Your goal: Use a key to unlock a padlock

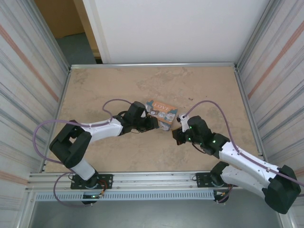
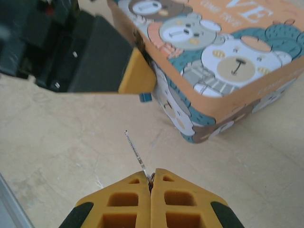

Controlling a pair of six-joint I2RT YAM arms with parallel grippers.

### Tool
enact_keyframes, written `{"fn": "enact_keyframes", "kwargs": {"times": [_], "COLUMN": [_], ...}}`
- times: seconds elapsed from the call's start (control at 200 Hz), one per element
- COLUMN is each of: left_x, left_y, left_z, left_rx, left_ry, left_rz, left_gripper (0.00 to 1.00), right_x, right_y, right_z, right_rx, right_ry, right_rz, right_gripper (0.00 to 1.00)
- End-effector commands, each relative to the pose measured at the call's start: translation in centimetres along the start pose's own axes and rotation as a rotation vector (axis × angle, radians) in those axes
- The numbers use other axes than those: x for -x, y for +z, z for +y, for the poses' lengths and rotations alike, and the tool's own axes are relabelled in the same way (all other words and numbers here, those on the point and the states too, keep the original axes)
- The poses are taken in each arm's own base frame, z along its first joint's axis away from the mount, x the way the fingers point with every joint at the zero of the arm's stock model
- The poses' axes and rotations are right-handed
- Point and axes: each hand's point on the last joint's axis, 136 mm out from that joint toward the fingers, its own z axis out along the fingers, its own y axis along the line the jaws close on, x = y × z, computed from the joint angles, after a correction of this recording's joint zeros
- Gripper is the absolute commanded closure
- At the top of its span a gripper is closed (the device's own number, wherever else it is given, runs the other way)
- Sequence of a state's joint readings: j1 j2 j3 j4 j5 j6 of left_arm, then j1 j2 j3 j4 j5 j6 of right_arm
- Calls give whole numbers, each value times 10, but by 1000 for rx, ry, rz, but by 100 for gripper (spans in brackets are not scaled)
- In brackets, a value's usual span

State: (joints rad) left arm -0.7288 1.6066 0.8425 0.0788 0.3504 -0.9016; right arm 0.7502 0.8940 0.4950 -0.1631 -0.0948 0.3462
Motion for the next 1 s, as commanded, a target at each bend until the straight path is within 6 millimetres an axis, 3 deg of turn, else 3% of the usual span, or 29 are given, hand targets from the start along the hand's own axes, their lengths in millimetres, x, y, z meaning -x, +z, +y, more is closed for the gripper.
{"fn": "enact_keyframes", "kwargs": {"times": [0.0, 0.536, 0.992], "left_x": [10, 5, 3], "left_y": [-16, -4, 3], "left_z": [-33, -36, -36], "left_rx": [-91, -117, -124], "left_ry": [-11, -130, -144], "left_rz": [-34, -16, -9], "left_gripper": [99, 98, 98], "right_x": [2, -22, -21], "right_y": [3, 37, 54], "right_z": [-3, 5, 0], "right_rx": [-45, -95, -133], "right_ry": [-24, -99, -116], "right_rz": [-60, -109, -136], "right_gripper": [100, 100, 100]}}
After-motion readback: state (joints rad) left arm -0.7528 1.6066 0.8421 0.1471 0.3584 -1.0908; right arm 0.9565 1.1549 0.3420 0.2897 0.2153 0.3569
